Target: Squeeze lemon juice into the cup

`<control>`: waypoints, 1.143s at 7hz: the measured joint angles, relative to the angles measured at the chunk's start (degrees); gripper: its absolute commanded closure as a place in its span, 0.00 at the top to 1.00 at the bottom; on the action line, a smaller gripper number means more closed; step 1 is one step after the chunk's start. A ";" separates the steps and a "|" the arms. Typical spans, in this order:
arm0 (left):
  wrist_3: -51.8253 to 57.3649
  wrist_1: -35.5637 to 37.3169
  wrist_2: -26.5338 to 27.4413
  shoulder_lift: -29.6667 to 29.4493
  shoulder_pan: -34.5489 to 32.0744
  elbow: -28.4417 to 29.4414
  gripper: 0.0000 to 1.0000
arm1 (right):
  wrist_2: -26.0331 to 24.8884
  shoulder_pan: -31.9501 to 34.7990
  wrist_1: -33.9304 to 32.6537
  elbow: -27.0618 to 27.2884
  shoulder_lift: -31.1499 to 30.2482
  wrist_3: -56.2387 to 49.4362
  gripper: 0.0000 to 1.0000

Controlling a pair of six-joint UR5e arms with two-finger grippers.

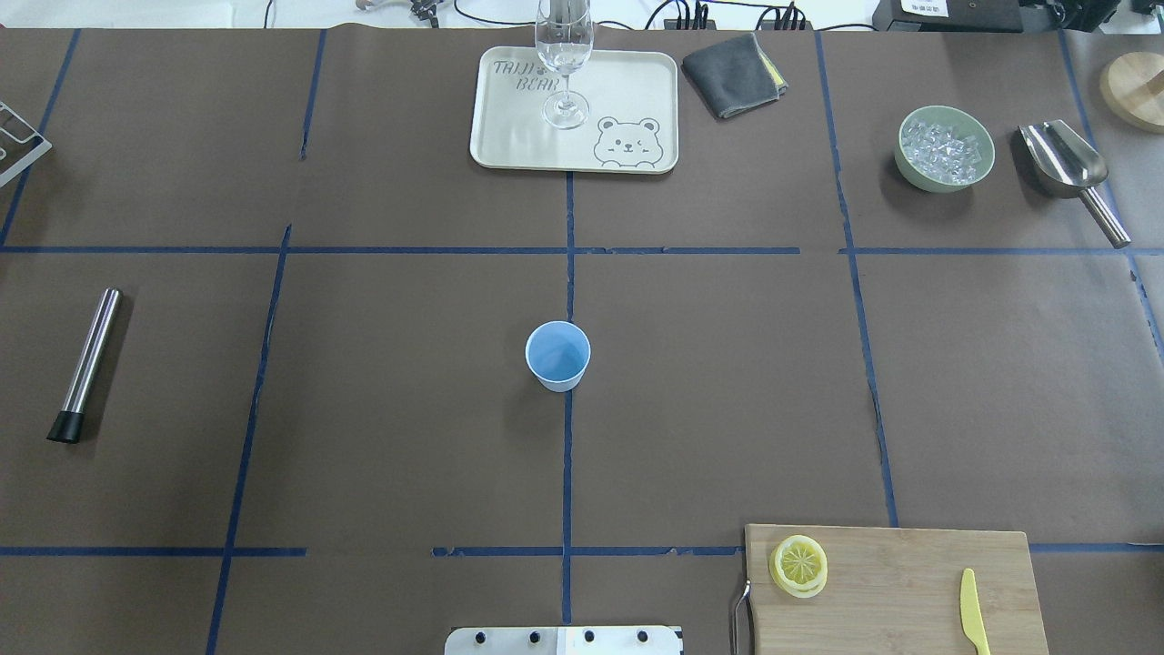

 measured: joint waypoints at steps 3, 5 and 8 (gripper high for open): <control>0.02 -0.09 -0.02 -0.08 -0.07 -0.68 1.00 | 0.08 0.00 0.09 0.29 0.00 0.16 1.00; -0.06 -1.12 -0.04 -0.62 0.01 -2.59 1.00 | 0.17 0.00 0.09 0.53 0.03 0.19 1.00; -0.17 -1.57 -0.12 -3.08 0.24 -3.42 1.00 | 0.12 -1.84 -0.95 4.04 2.89 5.48 1.00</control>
